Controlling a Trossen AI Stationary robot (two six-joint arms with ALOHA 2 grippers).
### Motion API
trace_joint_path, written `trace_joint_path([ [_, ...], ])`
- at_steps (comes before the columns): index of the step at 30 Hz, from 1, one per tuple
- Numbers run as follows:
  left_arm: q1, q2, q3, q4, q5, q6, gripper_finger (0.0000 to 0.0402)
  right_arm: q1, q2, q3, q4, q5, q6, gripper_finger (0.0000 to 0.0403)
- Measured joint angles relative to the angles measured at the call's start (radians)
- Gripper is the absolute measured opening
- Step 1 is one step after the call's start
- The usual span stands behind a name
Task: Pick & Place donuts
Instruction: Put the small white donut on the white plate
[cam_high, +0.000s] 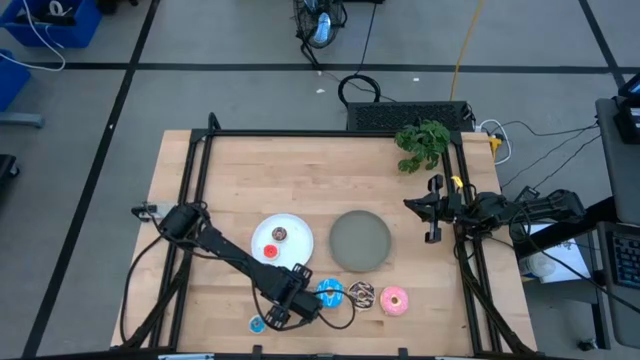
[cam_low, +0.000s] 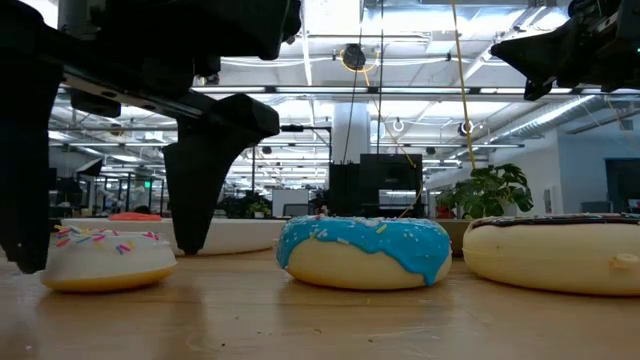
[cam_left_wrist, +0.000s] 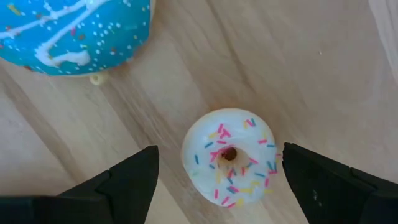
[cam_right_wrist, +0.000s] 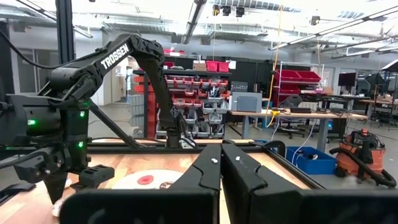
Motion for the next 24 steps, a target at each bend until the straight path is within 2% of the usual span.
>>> trace_joint_path([
  [24,0.005,0.000,-0.002,0.024,0.021,-0.026,0.0337,0.000,0.000,0.000,0.000,0.000,0.026,0.0000],
])
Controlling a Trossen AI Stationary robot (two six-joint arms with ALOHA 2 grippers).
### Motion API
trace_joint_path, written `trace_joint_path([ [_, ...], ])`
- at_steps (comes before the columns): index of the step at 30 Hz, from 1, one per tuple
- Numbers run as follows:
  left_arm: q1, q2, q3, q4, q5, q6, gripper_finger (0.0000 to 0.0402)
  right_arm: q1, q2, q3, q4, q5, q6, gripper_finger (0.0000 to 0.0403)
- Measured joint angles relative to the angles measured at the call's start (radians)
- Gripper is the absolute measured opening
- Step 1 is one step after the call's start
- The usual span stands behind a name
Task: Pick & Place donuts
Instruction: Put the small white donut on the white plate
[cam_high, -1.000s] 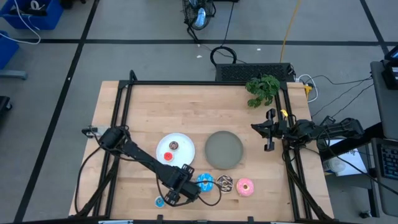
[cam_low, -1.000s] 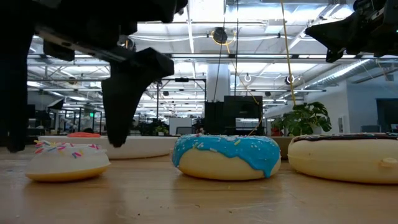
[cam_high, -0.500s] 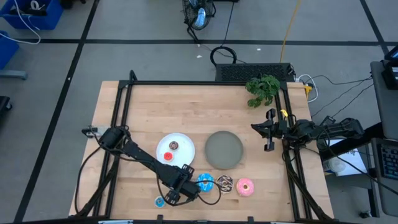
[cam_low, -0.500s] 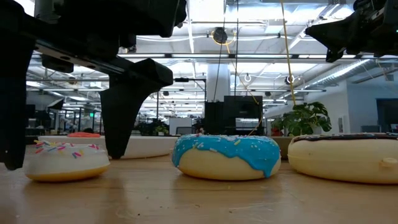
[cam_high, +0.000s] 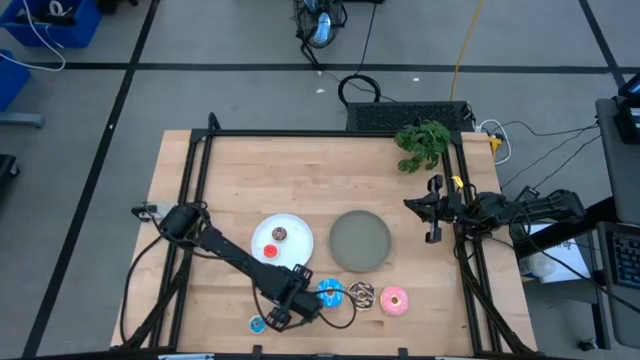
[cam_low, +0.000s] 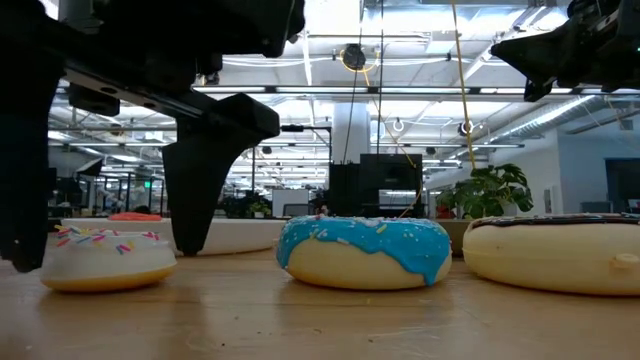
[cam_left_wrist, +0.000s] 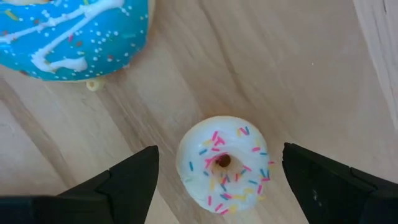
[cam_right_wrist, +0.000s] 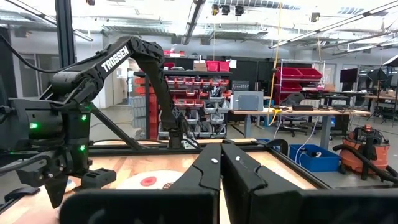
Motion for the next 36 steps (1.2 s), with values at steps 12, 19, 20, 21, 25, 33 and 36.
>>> trace_joint_path([
  [12,0.003,0.026,-0.001,0.028,0.017,0.022,0.0337,0.000,0.000,0.000,-0.007,0.000,0.000,0.0000],
  [19,0.007,0.027,-0.001,0.018,0.027,0.015,0.0317,0.000,0.000,0.000,-0.007,0.000,0.000,0.0000],
  [20,0.007,0.028,-0.001,0.018,0.026,0.015,0.0305,0.000,0.000,0.000,-0.006,0.000,0.000,0.0000],
  [21,0.007,0.028,-0.001,0.017,0.026,0.015,0.0293,0.000,0.000,0.000,-0.006,0.000,0.000,0.0000],
  [25,0.008,0.028,-0.001,0.016,0.020,0.023,0.0241,0.000,0.000,0.000,-0.007,0.000,0.000,0.0000],
  [33,0.025,0.024,-0.001,0.008,0.034,0.003,0.0153,0.000,0.000,0.000,-0.006,0.000,0.000,0.0000],
  [36,0.035,0.024,0.024,-0.051,0.039,-0.008,0.0128,0.000,0.000,0.000,-0.006,0.000,0.000,0.0000],
])
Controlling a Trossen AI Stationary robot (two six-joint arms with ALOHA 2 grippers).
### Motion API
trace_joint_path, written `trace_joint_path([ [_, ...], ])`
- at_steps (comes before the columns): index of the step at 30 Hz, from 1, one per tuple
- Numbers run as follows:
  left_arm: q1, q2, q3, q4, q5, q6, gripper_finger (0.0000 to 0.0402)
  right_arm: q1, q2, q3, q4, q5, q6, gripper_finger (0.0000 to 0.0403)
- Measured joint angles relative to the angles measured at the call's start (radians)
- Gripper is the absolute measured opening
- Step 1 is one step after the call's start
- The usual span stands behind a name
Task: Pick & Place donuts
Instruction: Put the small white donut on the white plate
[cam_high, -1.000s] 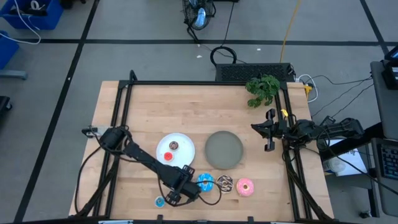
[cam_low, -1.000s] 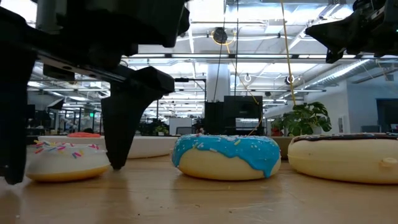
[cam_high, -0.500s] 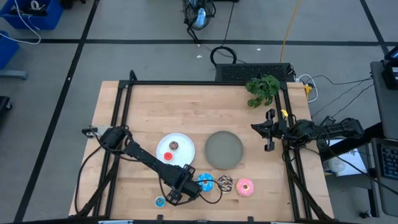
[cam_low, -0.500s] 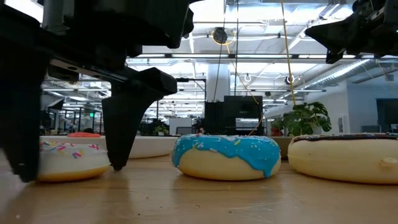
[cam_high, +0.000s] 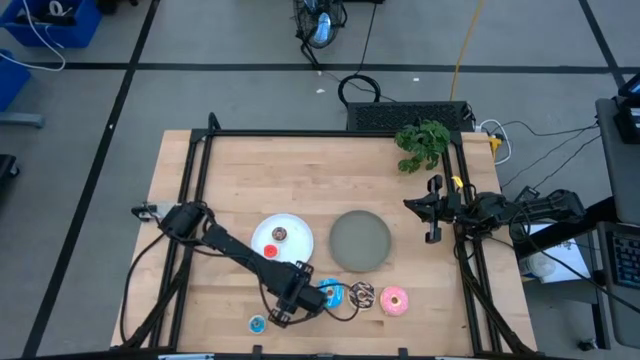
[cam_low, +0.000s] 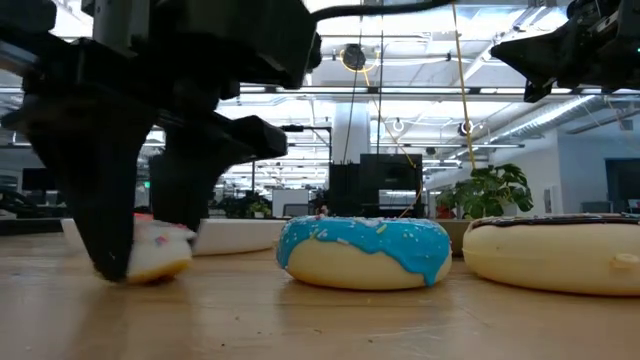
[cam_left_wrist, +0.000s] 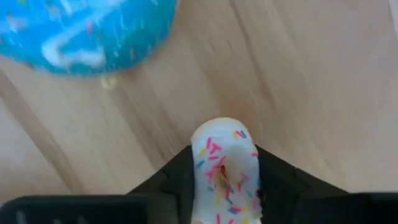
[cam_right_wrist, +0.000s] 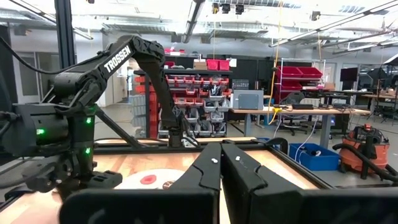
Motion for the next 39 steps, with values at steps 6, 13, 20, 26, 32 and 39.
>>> trace_joint_path([
  [6,0.025,-0.005,0.090,-0.103,-0.004,0.031,0.0098,0.000,0.000,0.000,0.000,0.000,0.000,0.0000],
  [13,0.086,-0.035,0.242,-0.248,-0.074,0.089,0.0093,0.000,0.000,0.000,0.000,0.000,0.000,0.0000],
  [20,0.213,-0.057,0.248,-0.374,-0.183,0.149,0.0093,0.000,0.000,0.000,-0.001,-0.001,0.000,0.0000],
  [26,0.330,-0.055,0.117,-0.307,-0.128,0.171,0.0092,0.000,0.000,0.000,-0.003,-0.002,0.000,0.0000],
  [32,0.380,-0.055,0.007,-0.213,-0.091,0.196,0.0092,0.000,0.000,0.000,-0.001,-0.003,0.000,0.0000],
  [39,0.381,-0.056,-0.067,-0.184,-0.088,0.221,0.0093,0.000,0.000,0.000,0.001,-0.003,0.000,0.0000],
])
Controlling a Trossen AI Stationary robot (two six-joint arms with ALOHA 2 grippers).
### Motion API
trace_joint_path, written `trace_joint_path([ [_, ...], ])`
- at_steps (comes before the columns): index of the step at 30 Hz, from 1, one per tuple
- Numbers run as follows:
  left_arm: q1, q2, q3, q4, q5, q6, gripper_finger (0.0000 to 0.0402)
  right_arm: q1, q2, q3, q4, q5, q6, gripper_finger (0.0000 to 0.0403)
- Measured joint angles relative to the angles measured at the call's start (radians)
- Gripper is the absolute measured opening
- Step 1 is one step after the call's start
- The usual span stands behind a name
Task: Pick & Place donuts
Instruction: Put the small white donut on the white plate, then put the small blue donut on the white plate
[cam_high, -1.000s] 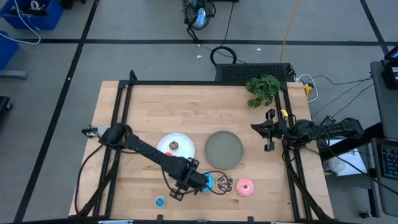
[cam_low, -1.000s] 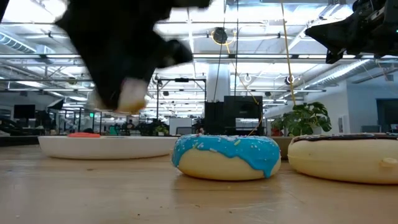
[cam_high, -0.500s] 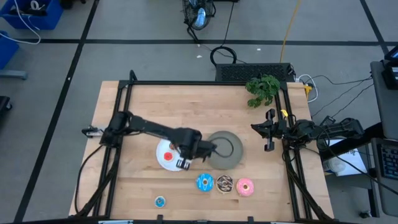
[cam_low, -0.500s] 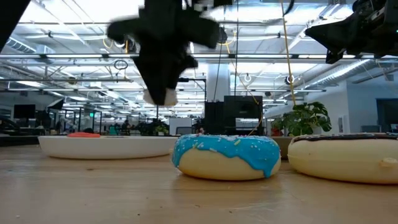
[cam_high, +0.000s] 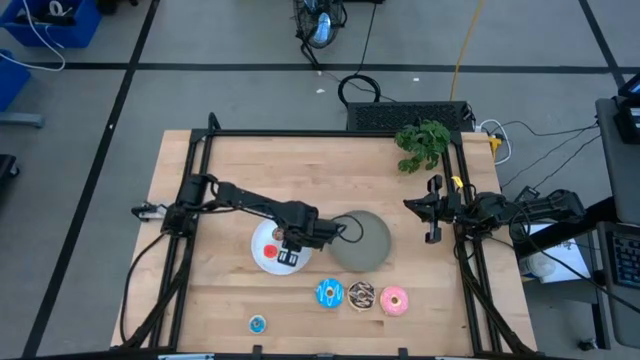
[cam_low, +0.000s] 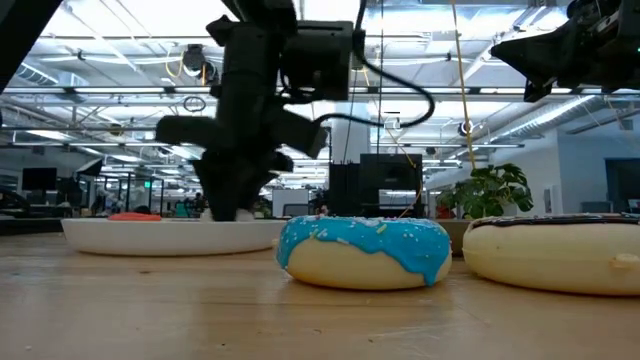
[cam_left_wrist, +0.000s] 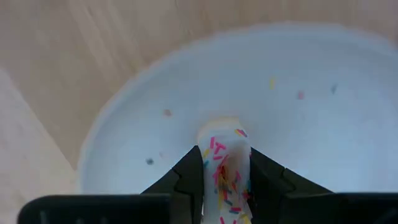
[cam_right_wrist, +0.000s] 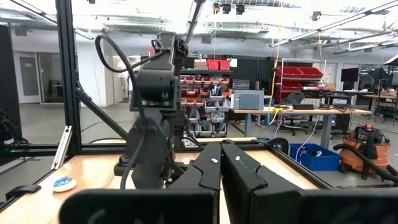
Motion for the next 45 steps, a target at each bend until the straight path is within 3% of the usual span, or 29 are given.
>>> trace_joint_path([
  [4,-0.018,-0.001,-0.027,-0.005,-0.031,-0.003,0.0119,0.000,0.000,0.000,0.000,0.000,0.000,0.0000],
  [13,-0.050,0.000,0.027,-0.020,-0.103,-0.027,0.0282,0.000,0.000,0.000,0.000,0.000,0.000,0.0000],
  [18,-0.051,0.000,0.037,-0.047,-0.113,-0.038,0.0333,0.000,0.000,0.000,0.000,0.000,0.000,0.0000],
  [26,-0.072,-0.013,0.091,-0.120,-0.107,-0.108,0.0346,0.000,0.000,0.000,0.000,0.000,0.000,0.0000],
  [36,-0.230,-0.013,0.444,-0.387,-0.141,-0.191,0.0347,0.000,0.000,0.000,0.000,0.001,0.000,0.0000],
  [41,-0.333,-0.015,0.581,-0.504,-0.161,-0.342,0.0347,0.000,0.000,0.000,0.000,0.001,0.000,0.0000],
  [45,-0.410,-0.042,0.591,-0.493,-0.159,-0.503,0.0347,0.000,0.000,0.000,-0.002,0.002,0.000,0.0000],
])
